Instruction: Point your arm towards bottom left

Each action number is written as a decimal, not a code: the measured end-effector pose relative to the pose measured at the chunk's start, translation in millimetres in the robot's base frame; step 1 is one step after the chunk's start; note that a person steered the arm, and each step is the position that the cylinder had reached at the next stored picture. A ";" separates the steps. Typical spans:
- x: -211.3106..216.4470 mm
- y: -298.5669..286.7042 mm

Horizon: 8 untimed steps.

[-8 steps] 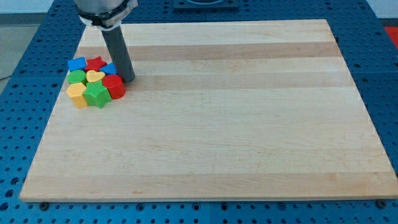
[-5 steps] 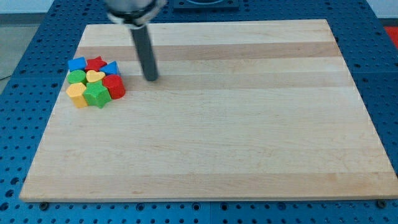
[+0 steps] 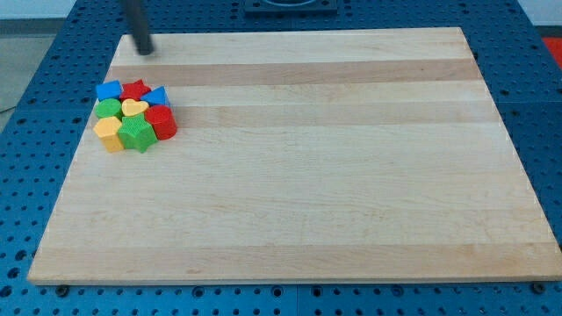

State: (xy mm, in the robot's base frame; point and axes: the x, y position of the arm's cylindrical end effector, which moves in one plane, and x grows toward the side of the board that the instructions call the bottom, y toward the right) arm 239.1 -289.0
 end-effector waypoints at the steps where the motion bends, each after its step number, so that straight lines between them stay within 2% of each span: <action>1: 7.1 -16.0; 2: 16.6 -1.8; 4: 39.0 217.4; 5: 102.4 266.1; 6: 197.8 247.1; 7: 261.1 180.3; 8: 294.4 75.3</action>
